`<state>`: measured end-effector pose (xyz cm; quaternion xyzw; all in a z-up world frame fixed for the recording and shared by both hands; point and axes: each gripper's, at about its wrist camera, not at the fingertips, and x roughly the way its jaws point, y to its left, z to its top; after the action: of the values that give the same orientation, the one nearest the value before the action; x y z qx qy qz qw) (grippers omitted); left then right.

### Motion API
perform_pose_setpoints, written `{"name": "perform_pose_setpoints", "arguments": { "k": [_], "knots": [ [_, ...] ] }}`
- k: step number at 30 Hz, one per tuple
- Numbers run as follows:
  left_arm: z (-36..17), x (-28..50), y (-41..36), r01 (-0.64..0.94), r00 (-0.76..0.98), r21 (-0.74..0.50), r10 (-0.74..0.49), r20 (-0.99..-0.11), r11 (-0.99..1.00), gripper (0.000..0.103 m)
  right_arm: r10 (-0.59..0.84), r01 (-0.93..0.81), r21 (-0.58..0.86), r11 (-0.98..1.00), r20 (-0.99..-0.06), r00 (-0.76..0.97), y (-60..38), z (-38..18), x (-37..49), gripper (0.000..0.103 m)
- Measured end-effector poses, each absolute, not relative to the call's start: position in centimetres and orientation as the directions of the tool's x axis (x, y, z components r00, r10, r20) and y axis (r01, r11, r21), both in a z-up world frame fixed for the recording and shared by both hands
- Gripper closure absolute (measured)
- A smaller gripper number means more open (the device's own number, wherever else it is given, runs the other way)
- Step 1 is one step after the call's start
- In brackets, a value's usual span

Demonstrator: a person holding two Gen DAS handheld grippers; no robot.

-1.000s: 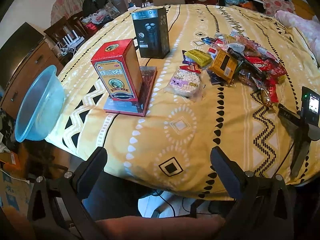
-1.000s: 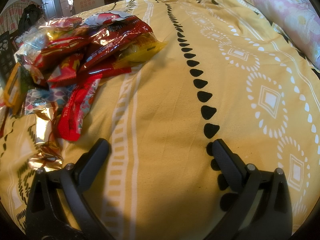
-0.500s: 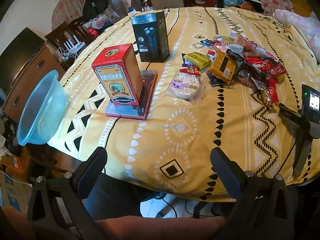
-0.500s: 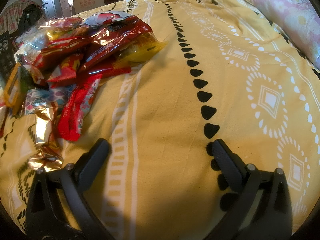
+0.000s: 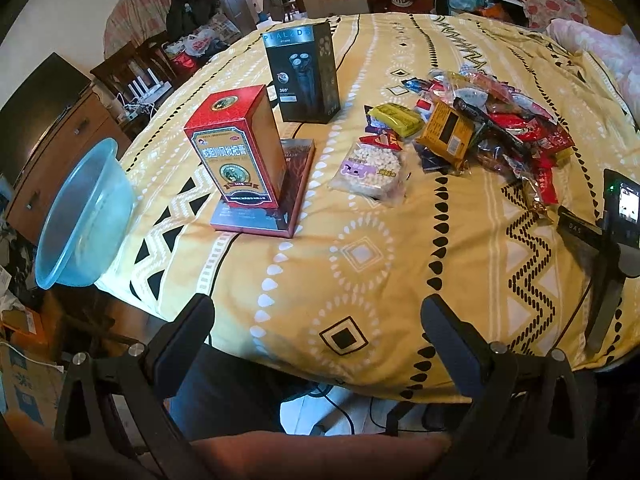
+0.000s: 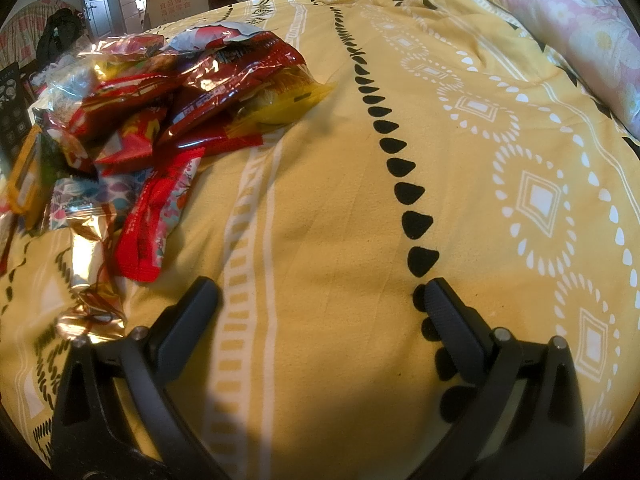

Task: Organize snacks

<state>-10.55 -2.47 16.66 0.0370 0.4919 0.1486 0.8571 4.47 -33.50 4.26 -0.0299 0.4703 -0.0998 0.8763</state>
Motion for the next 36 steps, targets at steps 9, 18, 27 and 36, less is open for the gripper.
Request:
{"name": "perform_pose_setpoints", "arguments": {
  "k": [9,18,27,36],
  "knots": [
    [16.60,-10.77,-2.33,-0.220,0.467,0.206,0.289,-0.836,0.953,0.000,-0.203,0.147,-0.146,0.978,-0.818,0.538,-33.50,4.26,4.46,0.000],
    [16.51,-10.71,-2.28,-0.221,0.466,0.206,0.289,-0.837,0.953,0.000,-0.203,0.147,-0.146,0.978,-0.818,0.538,-33.50,4.26,4.47,0.000],
    [16.42,-10.68,-2.29,-0.220,0.464,0.208,0.290,-0.837,0.953,0.000,-0.203,0.147,-0.146,0.978,-0.818,0.538,-33.50,4.26,4.47,0.000],
    [16.28,-10.69,-2.38,-0.218,0.462,0.210,0.291,-0.838,0.953,0.000,-0.203,0.147,-0.146,0.978,-0.818,0.538,-33.47,4.28,4.41,0.000]
  ]
}}
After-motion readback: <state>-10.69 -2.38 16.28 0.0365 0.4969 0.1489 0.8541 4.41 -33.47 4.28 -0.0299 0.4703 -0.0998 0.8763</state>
